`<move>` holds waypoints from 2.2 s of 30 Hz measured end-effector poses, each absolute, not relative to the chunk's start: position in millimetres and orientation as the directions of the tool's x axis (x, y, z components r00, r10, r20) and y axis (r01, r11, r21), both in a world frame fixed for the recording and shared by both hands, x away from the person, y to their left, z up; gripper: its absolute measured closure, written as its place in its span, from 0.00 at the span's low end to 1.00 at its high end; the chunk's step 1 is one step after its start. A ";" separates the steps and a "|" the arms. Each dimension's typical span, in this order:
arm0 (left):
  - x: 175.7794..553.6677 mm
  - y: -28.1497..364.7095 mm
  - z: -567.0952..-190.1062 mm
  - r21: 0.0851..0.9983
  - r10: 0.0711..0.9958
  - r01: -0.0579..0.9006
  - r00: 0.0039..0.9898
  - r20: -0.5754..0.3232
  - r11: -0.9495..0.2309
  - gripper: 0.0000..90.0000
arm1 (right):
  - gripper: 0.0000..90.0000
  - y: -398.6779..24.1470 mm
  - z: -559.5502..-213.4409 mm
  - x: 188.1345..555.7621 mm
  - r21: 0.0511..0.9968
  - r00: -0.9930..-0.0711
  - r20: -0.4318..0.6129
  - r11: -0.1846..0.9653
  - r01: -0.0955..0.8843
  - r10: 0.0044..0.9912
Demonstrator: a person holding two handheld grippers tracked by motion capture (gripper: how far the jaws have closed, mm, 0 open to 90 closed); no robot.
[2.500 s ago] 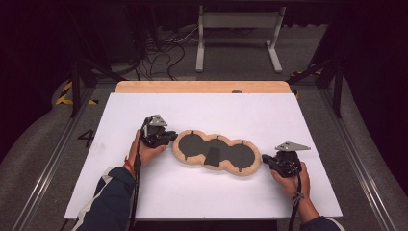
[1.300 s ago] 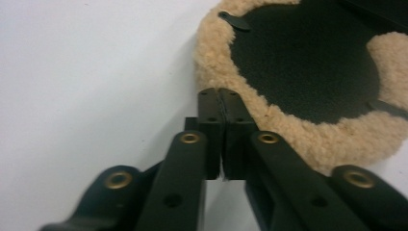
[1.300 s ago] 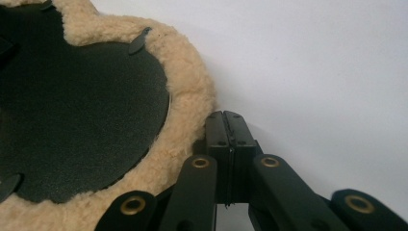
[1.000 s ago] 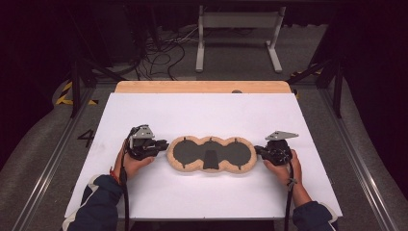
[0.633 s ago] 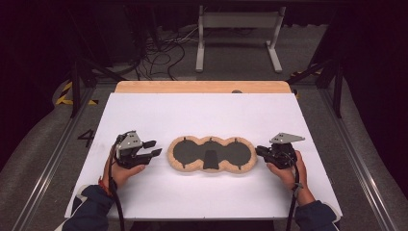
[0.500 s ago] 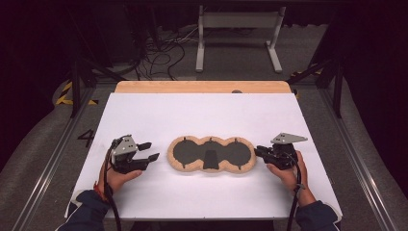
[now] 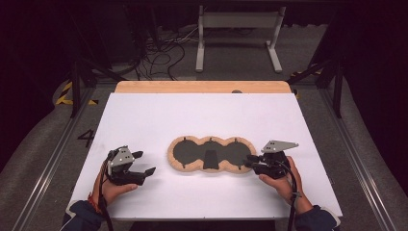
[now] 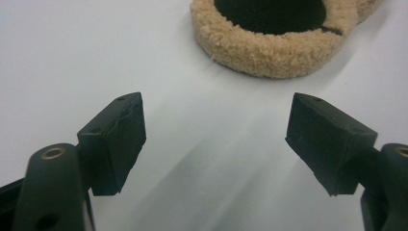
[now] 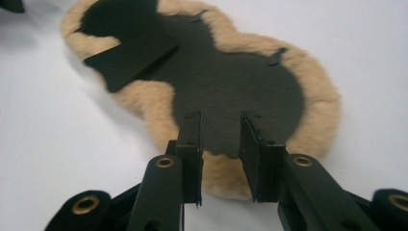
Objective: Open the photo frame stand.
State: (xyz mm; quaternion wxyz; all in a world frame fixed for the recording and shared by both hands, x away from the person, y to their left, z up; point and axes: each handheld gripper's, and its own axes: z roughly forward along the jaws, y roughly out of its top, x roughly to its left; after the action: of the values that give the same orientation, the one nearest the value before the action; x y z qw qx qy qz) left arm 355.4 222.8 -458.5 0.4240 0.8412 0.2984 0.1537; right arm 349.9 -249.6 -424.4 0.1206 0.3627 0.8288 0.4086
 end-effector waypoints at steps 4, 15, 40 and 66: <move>353.7 218.8 -460.6 0.796 0.627 0.376 0.779 0.006 -0.475 0.23 | 0.82 -237.1 -423.8 344.8 0.764 -0.743 0.118 0.419 0.492 0.658; 352.5 213.4 -464.8 0.784 0.628 0.383 0.778 0.010 -0.488 0.23 | 0.80 -191.5 -439.9 343.8 0.721 -0.799 0.173 0.478 0.501 0.577; 355.7 211.9 -466.7 0.768 0.634 0.399 0.773 0.012 -0.501 0.21 | 0.57 -188.8 -434.3 362.7 0.662 -0.717 0.393 0.364 0.655 0.576; 370.1 201.2 -460.4 0.798 0.631 0.430 0.771 -0.082 -0.423 0.23 | 0.54 -192.3 -453.8 383.5 0.501 -0.453 0.752 0.031 0.865 0.479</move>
State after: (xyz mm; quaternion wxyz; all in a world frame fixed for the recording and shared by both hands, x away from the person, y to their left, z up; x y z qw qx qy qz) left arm 370.1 201.2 -460.4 0.4334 0.8354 0.3176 0.1160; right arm 383.5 -192.3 -453.8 -0.1936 0.4859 0.6915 0.4982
